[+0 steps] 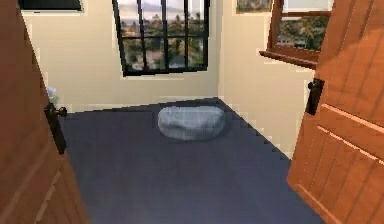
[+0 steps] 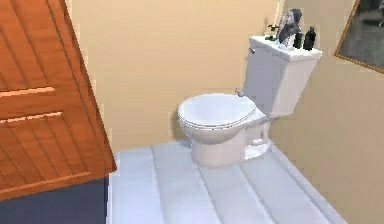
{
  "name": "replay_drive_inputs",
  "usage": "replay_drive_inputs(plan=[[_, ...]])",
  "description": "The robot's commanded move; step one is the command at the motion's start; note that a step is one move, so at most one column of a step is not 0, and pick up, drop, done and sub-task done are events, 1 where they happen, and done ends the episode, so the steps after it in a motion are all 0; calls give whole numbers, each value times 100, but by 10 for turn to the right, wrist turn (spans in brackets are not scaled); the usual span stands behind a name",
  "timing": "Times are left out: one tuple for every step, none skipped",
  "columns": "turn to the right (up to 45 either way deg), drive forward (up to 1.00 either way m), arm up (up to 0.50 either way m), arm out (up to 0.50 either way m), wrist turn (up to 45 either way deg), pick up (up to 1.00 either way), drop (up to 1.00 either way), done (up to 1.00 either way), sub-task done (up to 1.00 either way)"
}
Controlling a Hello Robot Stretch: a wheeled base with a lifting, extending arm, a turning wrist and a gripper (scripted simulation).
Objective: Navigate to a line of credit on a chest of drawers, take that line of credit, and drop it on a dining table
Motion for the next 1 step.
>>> replay_drive_inputs(plan=[[0, 100, 0, 0, 0, 0, 0, 0, 0]])
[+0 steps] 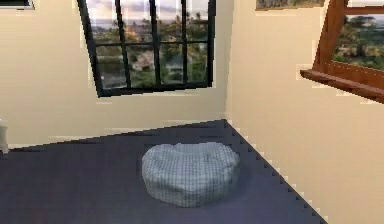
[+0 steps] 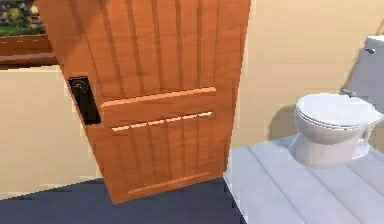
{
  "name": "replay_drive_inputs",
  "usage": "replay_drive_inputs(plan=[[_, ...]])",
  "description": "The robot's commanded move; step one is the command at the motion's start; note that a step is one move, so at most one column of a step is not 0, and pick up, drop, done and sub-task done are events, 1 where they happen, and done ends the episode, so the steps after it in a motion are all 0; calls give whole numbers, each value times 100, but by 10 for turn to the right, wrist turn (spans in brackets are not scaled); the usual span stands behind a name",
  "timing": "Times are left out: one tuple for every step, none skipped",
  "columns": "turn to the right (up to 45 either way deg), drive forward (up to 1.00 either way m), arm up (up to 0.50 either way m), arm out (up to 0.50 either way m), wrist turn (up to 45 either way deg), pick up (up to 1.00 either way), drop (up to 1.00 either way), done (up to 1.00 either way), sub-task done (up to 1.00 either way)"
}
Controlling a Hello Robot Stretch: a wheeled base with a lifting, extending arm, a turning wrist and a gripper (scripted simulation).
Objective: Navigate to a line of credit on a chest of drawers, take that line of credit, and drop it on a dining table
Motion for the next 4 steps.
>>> replay_drive_inputs(plan=[[-60, 0, 0, 0, 0, 0, 0, 0, 0], [0, 50, 0, 0, 0, 0, 0, 0, 0], [-450, 0, 0, 0, 0, 0, 0, 0, 0], [-360, 0, 0, 0, 0, 0, 0, 0, 0]])
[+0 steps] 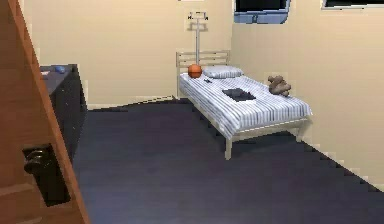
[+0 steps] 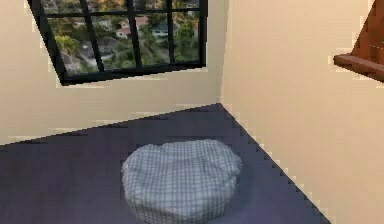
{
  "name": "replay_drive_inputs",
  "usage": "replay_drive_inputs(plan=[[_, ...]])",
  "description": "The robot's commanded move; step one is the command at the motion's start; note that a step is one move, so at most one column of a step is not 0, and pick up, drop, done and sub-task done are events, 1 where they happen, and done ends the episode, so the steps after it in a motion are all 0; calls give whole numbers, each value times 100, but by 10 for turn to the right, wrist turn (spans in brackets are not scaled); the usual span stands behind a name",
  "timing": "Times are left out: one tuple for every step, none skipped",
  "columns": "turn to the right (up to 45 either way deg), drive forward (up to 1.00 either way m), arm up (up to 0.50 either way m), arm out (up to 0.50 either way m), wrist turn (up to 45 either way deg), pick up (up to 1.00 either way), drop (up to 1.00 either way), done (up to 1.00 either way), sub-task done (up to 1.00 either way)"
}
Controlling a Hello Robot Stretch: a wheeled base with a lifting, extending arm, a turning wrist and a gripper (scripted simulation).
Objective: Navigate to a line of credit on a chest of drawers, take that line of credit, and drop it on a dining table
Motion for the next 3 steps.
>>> replay_drive_inputs(plan=[[0, 45, 0, 0, 0, 0, 0, 0, 0], [60, 0, 0, 0, 0, 0, 0, 0, 0], [0, 65, 0, 0, 0, 0, 0, 0, 0]])
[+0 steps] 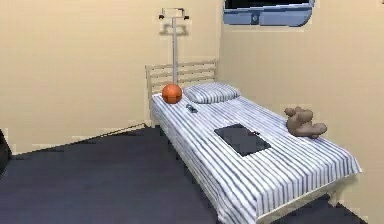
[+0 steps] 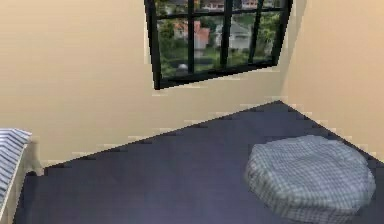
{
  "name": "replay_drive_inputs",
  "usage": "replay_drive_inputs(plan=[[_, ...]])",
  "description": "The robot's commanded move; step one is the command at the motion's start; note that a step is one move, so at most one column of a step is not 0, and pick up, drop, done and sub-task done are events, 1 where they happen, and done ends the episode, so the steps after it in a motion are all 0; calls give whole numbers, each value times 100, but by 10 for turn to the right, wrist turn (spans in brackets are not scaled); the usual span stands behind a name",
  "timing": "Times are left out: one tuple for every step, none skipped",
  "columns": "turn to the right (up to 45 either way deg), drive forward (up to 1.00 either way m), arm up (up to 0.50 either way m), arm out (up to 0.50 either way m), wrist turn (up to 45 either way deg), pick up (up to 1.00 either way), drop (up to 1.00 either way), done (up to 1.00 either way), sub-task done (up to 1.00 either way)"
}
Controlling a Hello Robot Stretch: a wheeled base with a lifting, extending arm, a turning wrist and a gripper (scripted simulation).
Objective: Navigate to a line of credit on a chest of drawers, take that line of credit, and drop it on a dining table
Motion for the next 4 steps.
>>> replay_drive_inputs(plan=[[-450, 0, 0, 0, 0, 0, 0, 0, 0], [-300, 0, 0, 0, 0, 0, 0, 0, 0], [0, 75, 0, 0, 0, 0, 0, 0, 0], [450, 0, 0, 0, 0, 0, 0, 0, 0]])
